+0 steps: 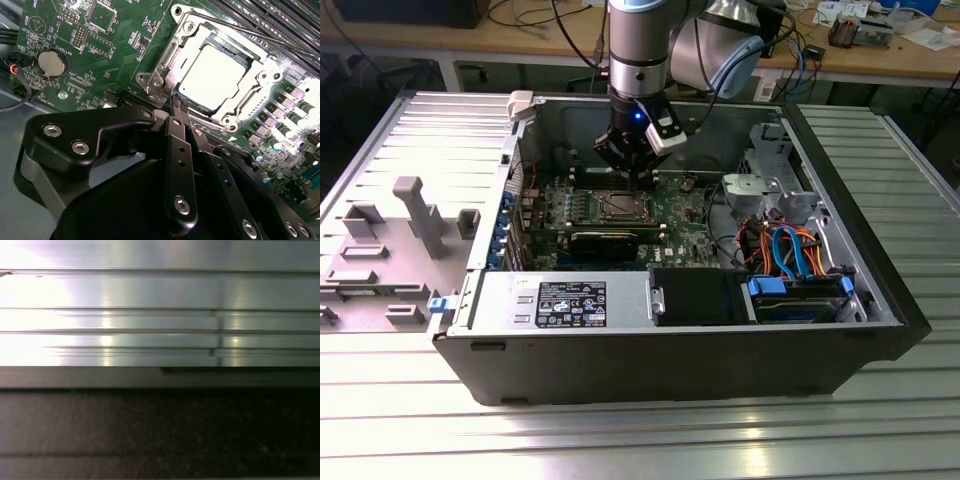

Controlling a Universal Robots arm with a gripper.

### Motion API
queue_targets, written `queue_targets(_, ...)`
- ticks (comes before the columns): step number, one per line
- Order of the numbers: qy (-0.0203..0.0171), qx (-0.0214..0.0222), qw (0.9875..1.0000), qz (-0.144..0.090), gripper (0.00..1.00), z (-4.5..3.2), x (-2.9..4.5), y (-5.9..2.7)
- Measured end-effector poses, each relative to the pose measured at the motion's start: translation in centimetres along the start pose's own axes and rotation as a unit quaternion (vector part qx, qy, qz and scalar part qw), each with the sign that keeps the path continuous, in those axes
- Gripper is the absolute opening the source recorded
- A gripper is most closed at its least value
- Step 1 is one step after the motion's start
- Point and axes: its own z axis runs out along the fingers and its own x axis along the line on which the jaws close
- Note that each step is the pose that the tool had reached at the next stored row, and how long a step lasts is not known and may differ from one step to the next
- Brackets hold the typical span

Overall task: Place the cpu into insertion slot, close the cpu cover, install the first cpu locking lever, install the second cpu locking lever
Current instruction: 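Install the second cpu locking lever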

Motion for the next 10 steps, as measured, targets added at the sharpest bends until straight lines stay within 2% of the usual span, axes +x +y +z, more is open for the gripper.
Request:
queue_targets(5, 0.0000, 0.0006, 1.0000, 0.000, 0.11, -0.04, 0.00, 0.00)
queue_targets(10, 0.0001, 0.0024, 1.0000, 0.000, 0.11, -0.62, -0.01, -0.02)
